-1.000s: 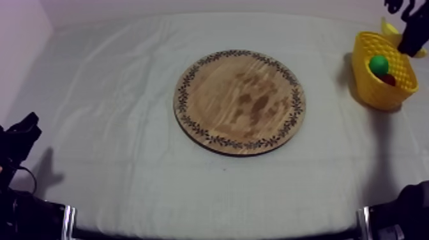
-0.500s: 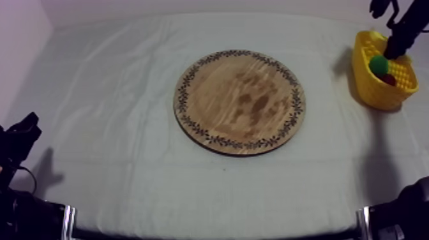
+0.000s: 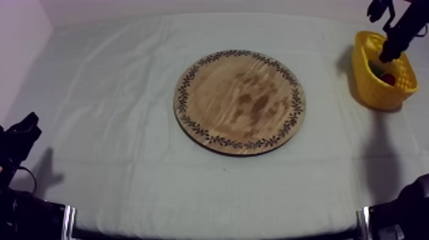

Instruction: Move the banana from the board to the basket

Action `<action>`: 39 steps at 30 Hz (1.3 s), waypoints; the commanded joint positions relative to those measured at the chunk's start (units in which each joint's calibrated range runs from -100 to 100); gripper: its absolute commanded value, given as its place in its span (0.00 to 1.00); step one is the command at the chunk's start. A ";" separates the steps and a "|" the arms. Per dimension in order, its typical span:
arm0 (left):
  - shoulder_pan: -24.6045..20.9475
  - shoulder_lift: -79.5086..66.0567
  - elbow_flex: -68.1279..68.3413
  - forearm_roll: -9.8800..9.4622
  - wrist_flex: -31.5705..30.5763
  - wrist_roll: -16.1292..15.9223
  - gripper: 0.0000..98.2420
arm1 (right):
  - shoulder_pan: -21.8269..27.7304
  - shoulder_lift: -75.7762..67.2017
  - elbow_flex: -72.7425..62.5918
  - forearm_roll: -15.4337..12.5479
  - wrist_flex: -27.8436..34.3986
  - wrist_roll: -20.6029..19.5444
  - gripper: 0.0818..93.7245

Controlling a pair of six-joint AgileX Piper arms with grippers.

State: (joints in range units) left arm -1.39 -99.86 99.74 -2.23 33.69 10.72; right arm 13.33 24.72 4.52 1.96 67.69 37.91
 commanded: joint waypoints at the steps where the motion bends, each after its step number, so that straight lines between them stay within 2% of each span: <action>1: -0.02 0.03 0.04 0.01 0.02 0.00 0.00 | -0.12 -0.42 0.66 -0.11 -0.18 0.11 0.42; 6: -0.02 0.03 0.04 0.01 0.02 0.00 0.00 | -0.42 -1.92 3.42 0.16 -3.01 -0.69 0.43; 8: -0.02 0.03 0.04 0.01 0.02 0.00 0.00 | -0.75 -2.66 4.13 0.46 -3.60 -1.66 0.33; 11: -0.02 0.03 0.04 0.01 0.02 0.00 0.00 | -1.33 -4.26 4.31 0.56 -3.00 -3.40 0.13; 14: -0.02 0.03 0.04 0.01 0.02 0.00 0.00 | -1.98 -7.02 5.12 0.35 -2.50 -5.48 0.06; 17: -0.02 0.03 0.04 0.01 0.02 0.00 0.00 | -2.55 -11.42 8.15 -0.08 -3.92 -7.88 0.04; 24: -0.02 0.03 0.04 0.01 0.02 0.00 0.00 | -4.97 -28.63 24.79 -2.22 -12.29 -12.70 0.01; 26: -0.02 0.03 0.04 0.01 0.02 0.00 0.00 | -6.82 -33.91 29.79 -1.74 -13.81 -15.15 0.01; 32: -0.02 0.03 0.04 0.01 0.02 0.00 0.00 | -14.41 -49.63 43.62 1.98 -16.77 -23.71 0.00; 35: -0.02 0.03 0.04 0.01 0.02 0.00 0.00 | -16.62 -57.91 48.70 2.45 -17.19 -25.98 0.00; 39: -0.02 0.03 0.04 0.01 0.02 0.00 0.00 | -17.25 -69.29 54.19 2.41 -17.29 -27.72 0.00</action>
State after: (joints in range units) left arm -1.39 -99.86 99.74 -2.23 33.69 10.72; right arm -3.87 -34.08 54.86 4.30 50.65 11.54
